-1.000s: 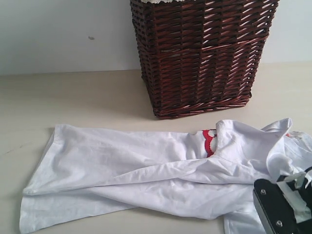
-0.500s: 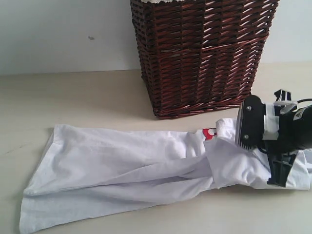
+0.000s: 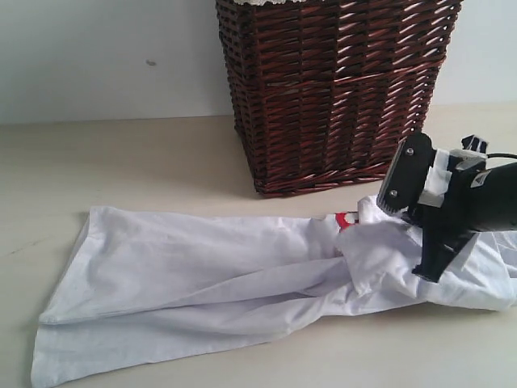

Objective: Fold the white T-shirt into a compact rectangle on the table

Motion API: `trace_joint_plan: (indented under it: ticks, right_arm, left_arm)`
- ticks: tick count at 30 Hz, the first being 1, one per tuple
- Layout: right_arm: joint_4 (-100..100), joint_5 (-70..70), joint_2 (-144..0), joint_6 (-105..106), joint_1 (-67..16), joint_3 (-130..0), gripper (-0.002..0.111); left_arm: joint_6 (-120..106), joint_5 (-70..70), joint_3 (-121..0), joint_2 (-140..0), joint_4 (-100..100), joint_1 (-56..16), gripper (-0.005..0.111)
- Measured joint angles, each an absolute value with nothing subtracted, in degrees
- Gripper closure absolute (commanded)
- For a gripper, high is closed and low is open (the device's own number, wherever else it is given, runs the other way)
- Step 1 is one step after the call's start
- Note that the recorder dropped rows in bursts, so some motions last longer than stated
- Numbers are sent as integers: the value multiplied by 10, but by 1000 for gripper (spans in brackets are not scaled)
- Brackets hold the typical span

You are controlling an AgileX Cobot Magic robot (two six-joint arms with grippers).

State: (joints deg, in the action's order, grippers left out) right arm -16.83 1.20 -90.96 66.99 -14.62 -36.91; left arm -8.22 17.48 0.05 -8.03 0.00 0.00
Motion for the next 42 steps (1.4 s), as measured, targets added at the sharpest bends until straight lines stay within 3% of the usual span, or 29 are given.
trace_joint_plan:
  ticks: [4, 13, 16, 23, 26, 35, 42]
  right_arm:
    - [-213, -84, -947, 637, -146, -369, 67]
    - [-305, -190, -965, 623, -146, -369, 68]
    - [-293, -125, -923, 600, -146, -388, 70]
    - [-184, 282, -896, 700, -146, -423, 78]
    - [-172, 319, -922, 715, -146, -415, 83]
    - [-99, 128, -958, 512, -146, -415, 87]
    - [-80, 27, -961, 478, -146, -415, 87]
  left_arm:
    - [-82, 175, 1, -80, 0, 0, 107]
    - [-82, 175, 1, -80, 0, 0, 107]
    - [-82, 175, 1, -80, 0, 0, 107]
    - [-82, 175, 1, -80, 0, 0, 107]
    - [-82, 175, 1, -80, 0, 0, 107]
    - [-82, 175, 1, -80, 0, 0, 107]
    - [-82, 175, 1, -80, 0, 0, 107]
